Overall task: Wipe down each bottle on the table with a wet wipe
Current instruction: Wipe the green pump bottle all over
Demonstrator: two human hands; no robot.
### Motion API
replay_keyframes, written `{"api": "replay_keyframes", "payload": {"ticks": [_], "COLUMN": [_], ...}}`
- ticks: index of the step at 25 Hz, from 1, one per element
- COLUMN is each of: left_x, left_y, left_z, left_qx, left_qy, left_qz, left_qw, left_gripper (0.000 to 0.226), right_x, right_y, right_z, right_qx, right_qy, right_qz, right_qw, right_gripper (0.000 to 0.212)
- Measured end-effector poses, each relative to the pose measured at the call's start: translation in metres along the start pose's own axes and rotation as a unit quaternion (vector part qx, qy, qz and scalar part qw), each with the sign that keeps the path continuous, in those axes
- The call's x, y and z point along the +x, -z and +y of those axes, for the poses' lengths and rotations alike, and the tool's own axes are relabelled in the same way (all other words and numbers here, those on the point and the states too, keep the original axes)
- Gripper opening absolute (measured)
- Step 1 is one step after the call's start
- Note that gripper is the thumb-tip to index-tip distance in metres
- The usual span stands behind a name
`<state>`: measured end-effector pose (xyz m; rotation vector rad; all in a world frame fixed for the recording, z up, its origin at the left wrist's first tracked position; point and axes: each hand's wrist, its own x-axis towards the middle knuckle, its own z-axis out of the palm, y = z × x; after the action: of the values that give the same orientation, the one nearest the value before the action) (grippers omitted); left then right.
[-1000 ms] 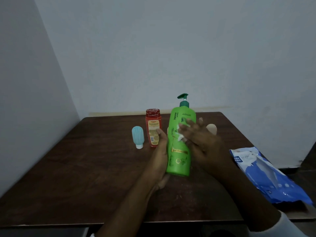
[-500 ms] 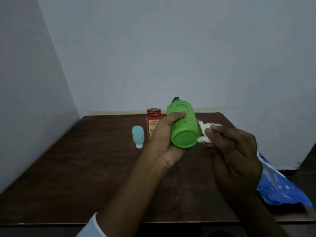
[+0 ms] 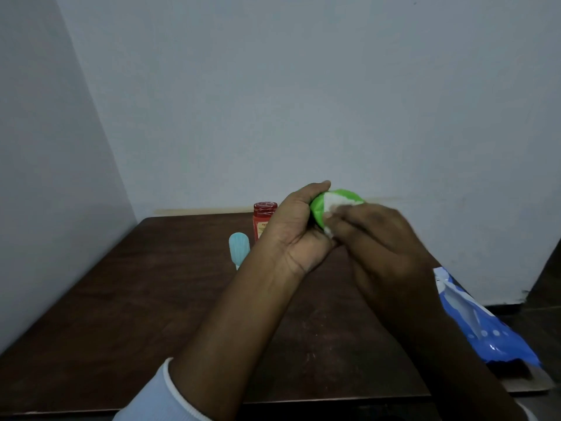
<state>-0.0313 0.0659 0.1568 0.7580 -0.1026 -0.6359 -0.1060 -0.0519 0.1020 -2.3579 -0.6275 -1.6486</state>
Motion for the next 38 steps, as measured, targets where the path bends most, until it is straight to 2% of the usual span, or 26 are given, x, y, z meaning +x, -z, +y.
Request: {"api": "replay_keyframes", "payload": {"ticks": [3,6,7,10,15,18,21,23,25,27,30,31,34,35,38], "left_x": [0.000,-0.001,-0.003,-0.006,-0.002,-0.006,-0.007,-0.009,-0.009,-0.007,0.000,0.001,-0.001,-0.001,0.005], "left_y": [-0.001,0.000,0.000,-0.002,0.007,0.012,0.013,0.012,0.011,0.012,0.015,0.016,0.020,0.022,0.038], "left_z": [0.003,0.003,0.002,0.007,0.003,0.007,0.008,0.005,0.004,0.006,0.002,-0.001,-0.007,-0.007,-0.004], "left_qx": [-0.009,-0.033,-0.034,-0.047,-0.048,-0.046,-0.059,-0.062,-0.066,-0.075,-0.067,-0.061,-0.015,-0.004,0.017], "left_qy": [-0.015,0.000,0.004,-0.014,-0.016,-0.018,-0.028,-0.022,-0.029,-0.033,-0.020,-0.016,-0.029,-0.037,-0.064], "left_qz": [0.010,0.001,-0.008,-0.018,-0.004,-0.004,0.002,-0.002,-0.002,0.007,0.010,0.008,0.006,0.006,-0.004], "left_qw": [1.000,0.999,0.999,0.999,0.999,0.999,0.998,0.998,0.997,0.997,0.997,0.998,0.999,0.999,0.998], "left_gripper": [0.016,0.024,0.027,0.022,0.026,0.028,0.024,0.032,0.039,0.031,0.032,0.033,0.017,0.018,0.048], "right_x": [0.000,0.001,0.007,0.013,0.001,0.010,-0.003,0.004,0.012,0.002,-0.003,0.000,0.009,0.006,0.001], "right_y": [0.005,0.006,0.006,0.007,0.002,0.003,-0.004,-0.004,0.000,-0.001,-0.005,-0.004,0.009,0.015,0.042], "right_z": [0.003,-0.014,-0.014,-0.008,-0.024,-0.013,-0.034,-0.034,-0.025,-0.025,-0.039,-0.036,-0.021,-0.019,-0.026], "right_qx": [-0.021,-0.031,-0.031,-0.039,-0.041,-0.048,-0.026,-0.009,-0.027,-0.041,0.005,0.005,-0.050,-0.041,0.105], "right_qy": [-0.046,0.001,0.005,-0.043,-0.027,-0.065,-0.053,-0.041,-0.063,-0.082,-0.078,-0.084,-0.115,-0.118,-0.169], "right_qz": [0.009,-0.030,-0.021,0.024,-0.043,-0.001,-0.018,-0.030,0.001,0.016,-0.046,-0.050,-0.029,-0.036,-0.038], "right_qw": [0.999,0.999,0.999,0.998,0.998,0.997,0.998,0.999,0.998,0.996,0.996,0.995,0.992,0.991,0.979], "right_gripper": [0.025,0.025,0.027,0.035,0.031,0.029,0.034,0.031,0.030,0.029,0.036,0.032,0.028,0.026,0.020]}}
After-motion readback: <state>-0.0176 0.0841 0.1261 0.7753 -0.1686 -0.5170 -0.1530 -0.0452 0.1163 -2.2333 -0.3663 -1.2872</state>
